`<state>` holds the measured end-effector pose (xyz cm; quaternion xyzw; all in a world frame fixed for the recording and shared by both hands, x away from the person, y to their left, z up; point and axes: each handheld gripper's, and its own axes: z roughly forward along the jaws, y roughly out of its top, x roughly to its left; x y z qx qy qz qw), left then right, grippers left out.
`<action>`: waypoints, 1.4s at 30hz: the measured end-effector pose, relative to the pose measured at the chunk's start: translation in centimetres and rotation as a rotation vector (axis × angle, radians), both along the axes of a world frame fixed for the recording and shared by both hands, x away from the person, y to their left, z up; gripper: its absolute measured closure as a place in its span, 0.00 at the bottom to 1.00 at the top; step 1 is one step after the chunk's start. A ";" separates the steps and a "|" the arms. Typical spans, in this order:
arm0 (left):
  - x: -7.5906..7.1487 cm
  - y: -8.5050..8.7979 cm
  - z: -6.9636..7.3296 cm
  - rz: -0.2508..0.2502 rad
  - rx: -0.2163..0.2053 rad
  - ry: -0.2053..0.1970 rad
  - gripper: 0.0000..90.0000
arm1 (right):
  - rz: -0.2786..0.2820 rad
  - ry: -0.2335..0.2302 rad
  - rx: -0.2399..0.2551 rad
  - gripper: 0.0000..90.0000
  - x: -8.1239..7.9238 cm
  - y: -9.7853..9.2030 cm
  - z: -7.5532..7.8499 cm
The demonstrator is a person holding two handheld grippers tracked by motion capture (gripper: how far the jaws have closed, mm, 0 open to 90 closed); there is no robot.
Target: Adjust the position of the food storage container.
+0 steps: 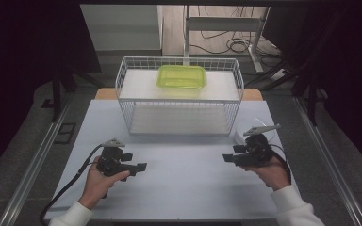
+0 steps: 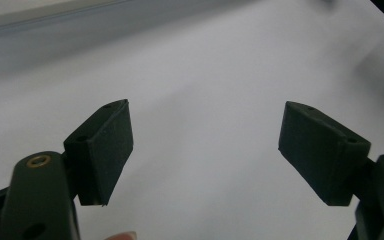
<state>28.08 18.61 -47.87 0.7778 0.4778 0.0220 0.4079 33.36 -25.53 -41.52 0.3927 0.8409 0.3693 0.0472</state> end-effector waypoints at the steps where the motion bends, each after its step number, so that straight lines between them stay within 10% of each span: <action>1: 0.0 0.0 0.0 0.000 -0.004 0.003 0.24 | -0.006 0.010 0.009 0.45 0.4 -0.5 0.3; 21: 0.1 -0.4 -0.7 -0.029 0.028 0.023 0.24 | -0.124 0.031 -0.068 0.72 8.5 -5.7 2.4; 31: 0.4 -0.4 -1.4 -0.040 0.013 0.051 0.26 | -0.207 0.011 -0.164 0.98 11.8 -8.5 1.1; 42: 0.8 0.3 -1.8 -0.015 0.016 0.059 0.26 | -0.279 -0.052 -0.249 0.99 13.9 -10.5 0.1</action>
